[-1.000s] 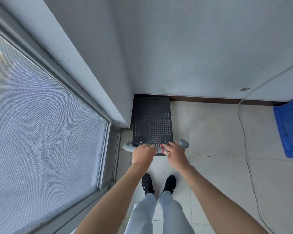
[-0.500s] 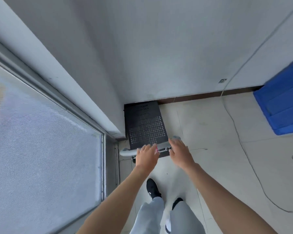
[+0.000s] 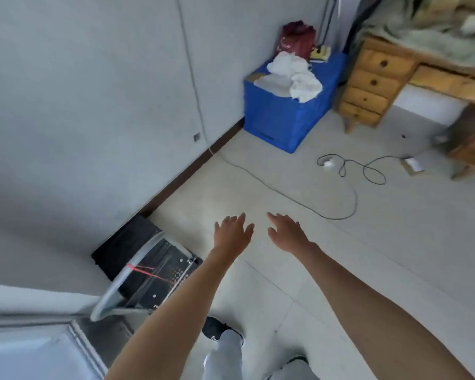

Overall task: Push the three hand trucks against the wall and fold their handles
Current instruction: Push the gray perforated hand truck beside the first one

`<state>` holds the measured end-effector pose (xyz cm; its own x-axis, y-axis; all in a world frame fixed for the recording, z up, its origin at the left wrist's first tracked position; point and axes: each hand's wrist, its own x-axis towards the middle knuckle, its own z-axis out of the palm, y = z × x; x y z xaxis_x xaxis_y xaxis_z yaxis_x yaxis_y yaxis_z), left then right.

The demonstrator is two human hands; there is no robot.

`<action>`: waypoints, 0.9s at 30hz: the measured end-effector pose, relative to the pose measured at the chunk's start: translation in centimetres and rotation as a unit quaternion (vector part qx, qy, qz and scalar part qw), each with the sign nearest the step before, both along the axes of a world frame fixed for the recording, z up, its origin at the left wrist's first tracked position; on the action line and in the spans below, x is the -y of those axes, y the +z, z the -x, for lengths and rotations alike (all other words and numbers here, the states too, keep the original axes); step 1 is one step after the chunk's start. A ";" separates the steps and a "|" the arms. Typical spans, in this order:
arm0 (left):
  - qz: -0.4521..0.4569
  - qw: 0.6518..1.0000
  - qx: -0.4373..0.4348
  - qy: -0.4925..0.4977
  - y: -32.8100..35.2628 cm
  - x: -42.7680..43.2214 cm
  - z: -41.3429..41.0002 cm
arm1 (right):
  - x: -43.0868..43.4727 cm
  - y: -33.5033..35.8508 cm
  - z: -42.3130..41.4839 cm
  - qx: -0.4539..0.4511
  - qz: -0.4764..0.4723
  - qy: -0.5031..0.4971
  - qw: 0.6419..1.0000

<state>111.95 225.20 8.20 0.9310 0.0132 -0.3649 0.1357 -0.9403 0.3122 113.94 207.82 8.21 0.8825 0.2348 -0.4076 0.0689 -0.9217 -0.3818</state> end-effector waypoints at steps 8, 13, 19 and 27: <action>0.034 0.970 0.036 -0.237 5.8 30.6 3.5 | 29.6 6.4 12.0 0.038 0.027 -0.254 0.966; 0.045 0.918 0.080 -0.386 8.4 47.9 7.8 | 43.4 8.6 21.0 0.085 0.006 -0.418 0.905; 0.064 0.833 0.069 -0.546 8.5 68.1 17.4 | 59.0 7.7 33.6 0.078 0.007 -0.582 0.809; 0.069 0.731 0.028 -0.678 7.0 92.5 29.5 | 78.1 6.7 44.8 0.055 0.003 -0.717 0.695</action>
<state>82.50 132.66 15.16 0.0674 -0.9692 -0.2369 -0.9091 -0.1575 0.3857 69.13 129.70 14.87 0.2328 -0.9197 -0.3162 -0.8934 -0.0737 -0.4433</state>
